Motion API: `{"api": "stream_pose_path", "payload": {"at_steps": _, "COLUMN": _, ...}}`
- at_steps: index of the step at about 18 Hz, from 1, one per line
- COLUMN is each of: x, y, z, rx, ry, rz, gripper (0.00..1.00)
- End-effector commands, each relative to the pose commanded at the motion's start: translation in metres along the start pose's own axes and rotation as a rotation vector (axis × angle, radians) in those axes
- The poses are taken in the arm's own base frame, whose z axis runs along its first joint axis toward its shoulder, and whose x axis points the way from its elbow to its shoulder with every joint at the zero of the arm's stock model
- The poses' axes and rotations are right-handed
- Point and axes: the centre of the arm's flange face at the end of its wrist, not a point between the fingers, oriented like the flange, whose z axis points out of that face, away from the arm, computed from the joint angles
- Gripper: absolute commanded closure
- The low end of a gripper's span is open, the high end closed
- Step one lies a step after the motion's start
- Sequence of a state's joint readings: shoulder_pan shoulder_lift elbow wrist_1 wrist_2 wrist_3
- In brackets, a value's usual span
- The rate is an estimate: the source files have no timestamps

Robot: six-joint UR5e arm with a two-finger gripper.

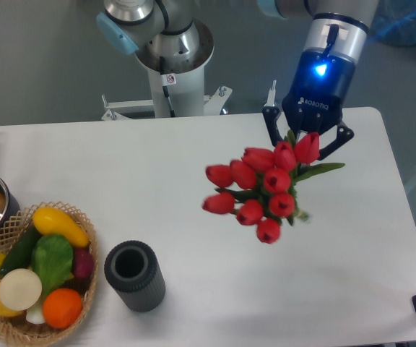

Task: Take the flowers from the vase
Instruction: 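Carry the held tulips up and away from the vase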

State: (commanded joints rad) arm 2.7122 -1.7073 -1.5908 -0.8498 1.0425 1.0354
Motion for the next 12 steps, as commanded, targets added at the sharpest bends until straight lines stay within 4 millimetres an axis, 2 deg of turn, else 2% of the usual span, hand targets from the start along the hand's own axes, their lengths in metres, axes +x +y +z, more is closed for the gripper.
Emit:
{"api": "stream_pose_path", "payload": {"at_steps": 3, "x": 0.018, "y": -0.015, "z": 0.029, "rx": -0.152, "ry": -0.027, "rz": 0.057, "gripper": 1.0}}
{"api": "stream_pose_path", "payload": {"at_steps": 5, "x": 0.029, "y": -0.015, "z": 0.051, "rx": -0.27, "ry": -0.029, "rz": 0.08, "gripper": 1.0}}
{"api": "stream_pose_path", "payload": {"at_steps": 8, "x": 0.035, "y": -0.014, "z": 0.082, "rx": -0.395, "ry": -0.041, "rz": 0.115, "gripper": 1.0}}
{"api": "stream_pose_path", "payload": {"at_steps": 10, "x": 0.037, "y": 0.0, "z": 0.105, "rx": -0.477, "ry": -0.027, "rz": 0.121, "gripper": 1.0}}
{"api": "stream_pose_path", "payload": {"at_steps": 12, "x": 0.037, "y": 0.025, "z": 0.134, "rx": -0.575, "ry": -0.02, "rz": 0.121, "gripper": 1.0}}
